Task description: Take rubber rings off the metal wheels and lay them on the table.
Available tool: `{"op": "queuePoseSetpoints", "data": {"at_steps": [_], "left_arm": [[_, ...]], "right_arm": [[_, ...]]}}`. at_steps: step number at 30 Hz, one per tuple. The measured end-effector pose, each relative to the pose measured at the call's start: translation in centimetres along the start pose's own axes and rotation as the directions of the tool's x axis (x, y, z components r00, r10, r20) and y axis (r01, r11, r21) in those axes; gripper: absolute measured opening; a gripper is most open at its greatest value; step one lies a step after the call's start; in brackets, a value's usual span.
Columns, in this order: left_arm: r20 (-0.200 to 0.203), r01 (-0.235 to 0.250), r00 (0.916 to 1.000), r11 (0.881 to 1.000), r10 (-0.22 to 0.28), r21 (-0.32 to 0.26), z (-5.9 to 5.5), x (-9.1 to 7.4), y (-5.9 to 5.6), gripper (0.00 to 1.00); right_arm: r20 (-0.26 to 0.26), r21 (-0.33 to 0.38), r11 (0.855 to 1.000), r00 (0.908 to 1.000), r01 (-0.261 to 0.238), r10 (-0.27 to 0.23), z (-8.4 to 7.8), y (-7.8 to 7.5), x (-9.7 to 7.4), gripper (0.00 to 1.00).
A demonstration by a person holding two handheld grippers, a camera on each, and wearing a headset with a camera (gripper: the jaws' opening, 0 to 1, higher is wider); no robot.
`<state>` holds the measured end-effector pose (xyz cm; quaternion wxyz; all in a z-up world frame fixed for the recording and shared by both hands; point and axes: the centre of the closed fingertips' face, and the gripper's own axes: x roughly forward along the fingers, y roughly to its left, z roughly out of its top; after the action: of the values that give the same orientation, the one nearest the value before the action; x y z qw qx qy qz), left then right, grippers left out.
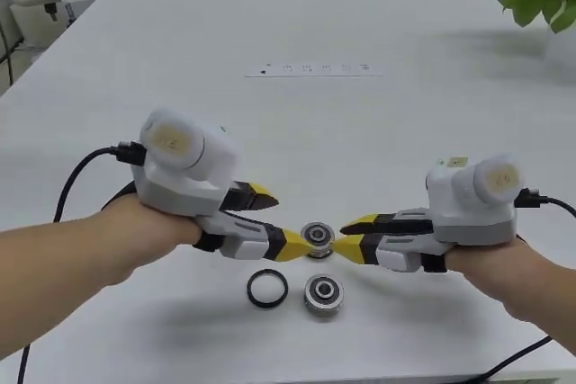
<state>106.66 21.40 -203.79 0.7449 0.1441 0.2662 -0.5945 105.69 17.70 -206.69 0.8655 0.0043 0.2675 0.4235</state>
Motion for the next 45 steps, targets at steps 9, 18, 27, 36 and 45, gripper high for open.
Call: {"op": "queuePoseSetpoints", "data": {"at_steps": [9, 18, 27, 36, 45], "left_arm": [[-0.008, 0.016, 0.9998, 1.0, -0.016, 0.0, 0.0, 0.9, -0.1, 0.4], [-0.016, 0.031, 0.9994, 1.0, -0.031, -0.005, -0.2, 1.7, -0.5, 0.35], [-0.025, 0.044, 0.9987, 0.999, -0.044, -0.001, -0.4, 2.3, -0.7, 0.29], [-0.04, 0.053, 0.9978, 0.998, -0.052, 0.028, -0.6, 2.8, -1.1, 0.22], [-0.041, 0.044, 0.9983, 0.998, -0.042, 0.052, -0.5, 3.1, -0.9, 0.15]], "right_arm": [[0.003, -0.003, 1.0, 0.9998, -0.019, 0.019, -0.2, 0.1, 0.1, 0.15], [-0.008, -0.013, 1.0, 0.9997, -0.023, 0.023, -0.5, 0.1, 0.2, 0.14], [-0.019, -0.019, 0.999, 0.9994, -0.028, 0.028, -0.9, 0.3, 0.7, 0.14], [-0.018, -0.029, 0.999, 0.9993, -0.033, 0.033, -0.8, 0.5, 0.9, 0.13], [-0.021, -0.036, 0.999, 0.9994, -0.028, 0.027, -0.9, 0.4, 0.8, 0.12]]}}
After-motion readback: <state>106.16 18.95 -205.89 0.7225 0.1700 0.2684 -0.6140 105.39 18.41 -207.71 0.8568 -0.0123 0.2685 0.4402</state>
